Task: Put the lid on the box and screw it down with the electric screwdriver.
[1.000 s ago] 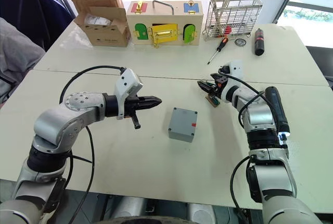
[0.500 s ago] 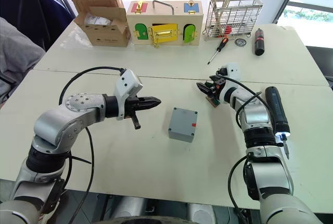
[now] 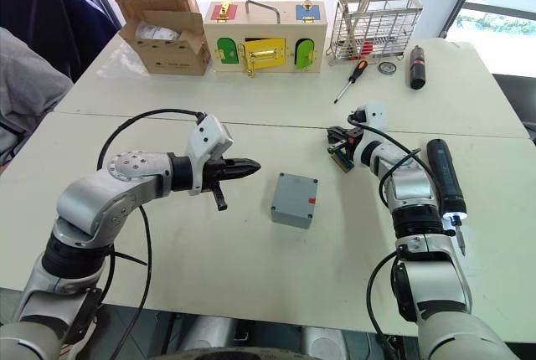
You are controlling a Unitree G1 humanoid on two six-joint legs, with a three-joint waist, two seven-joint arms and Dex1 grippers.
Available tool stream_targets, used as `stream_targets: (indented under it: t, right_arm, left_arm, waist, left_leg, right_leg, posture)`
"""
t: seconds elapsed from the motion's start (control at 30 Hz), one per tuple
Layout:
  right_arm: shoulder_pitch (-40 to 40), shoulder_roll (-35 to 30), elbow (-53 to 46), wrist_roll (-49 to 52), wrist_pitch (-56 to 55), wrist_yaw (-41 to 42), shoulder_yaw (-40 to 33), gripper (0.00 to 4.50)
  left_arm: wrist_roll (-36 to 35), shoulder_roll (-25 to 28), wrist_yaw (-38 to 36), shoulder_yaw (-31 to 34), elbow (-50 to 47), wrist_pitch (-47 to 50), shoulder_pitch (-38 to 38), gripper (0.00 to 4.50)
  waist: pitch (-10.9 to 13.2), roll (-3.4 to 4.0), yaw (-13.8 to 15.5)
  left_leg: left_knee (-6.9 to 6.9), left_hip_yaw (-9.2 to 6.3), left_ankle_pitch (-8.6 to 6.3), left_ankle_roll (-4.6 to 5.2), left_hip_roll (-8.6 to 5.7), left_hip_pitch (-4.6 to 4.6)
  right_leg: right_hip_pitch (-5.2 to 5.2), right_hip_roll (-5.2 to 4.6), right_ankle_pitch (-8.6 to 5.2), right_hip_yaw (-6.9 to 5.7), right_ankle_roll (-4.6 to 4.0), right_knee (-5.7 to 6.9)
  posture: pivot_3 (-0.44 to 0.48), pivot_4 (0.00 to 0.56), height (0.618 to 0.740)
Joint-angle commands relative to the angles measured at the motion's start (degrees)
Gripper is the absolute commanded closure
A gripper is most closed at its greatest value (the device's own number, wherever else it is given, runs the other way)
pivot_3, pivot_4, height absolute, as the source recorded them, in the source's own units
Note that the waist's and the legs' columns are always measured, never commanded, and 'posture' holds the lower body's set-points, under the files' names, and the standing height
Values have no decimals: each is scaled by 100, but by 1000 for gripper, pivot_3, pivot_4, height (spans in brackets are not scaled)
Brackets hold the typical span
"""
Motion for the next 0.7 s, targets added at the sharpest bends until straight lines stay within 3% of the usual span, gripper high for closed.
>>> stream_targets:
  t: [0.03, 0.37, 0.7]
  right_arm:
    - [-48, -20, -345, 133, 55, -58, -209, 4471]
    - [-109, -133, -1349, 529, 776, -92, -537, 4471]
    - [141, -9, -964, 229, 592, -79, -183, 4471]
  left_arm:
    - [-49, 43, -12, 40, -94, -115, -27, 4500]
    - [-55, 21, -49, -20, -9, -179, -59, 4500]
    - [-2, -40, -55, -121, 150, -361, -106, 4500]
  waist:
    - [0, 0, 0]
    - [0, 0, 3]
    - [0, 0, 3]
  left_leg:
    - [0, 0, 0, 0, 0, 0]
    - [0, 0, 0, 0, 0, 0]
    - [-1, 0, 0, 0, 0, 0]
  right_leg:
    - [0, 0, 0, 0, 0, 0]
    - [0, 0, 0, 1, 0, 0]
    - [0, 0, 0, 1, 0, 0]
  posture:
    - [0, 150, 740]
    - [0, 150, 740]
    - [0, 150, 740]
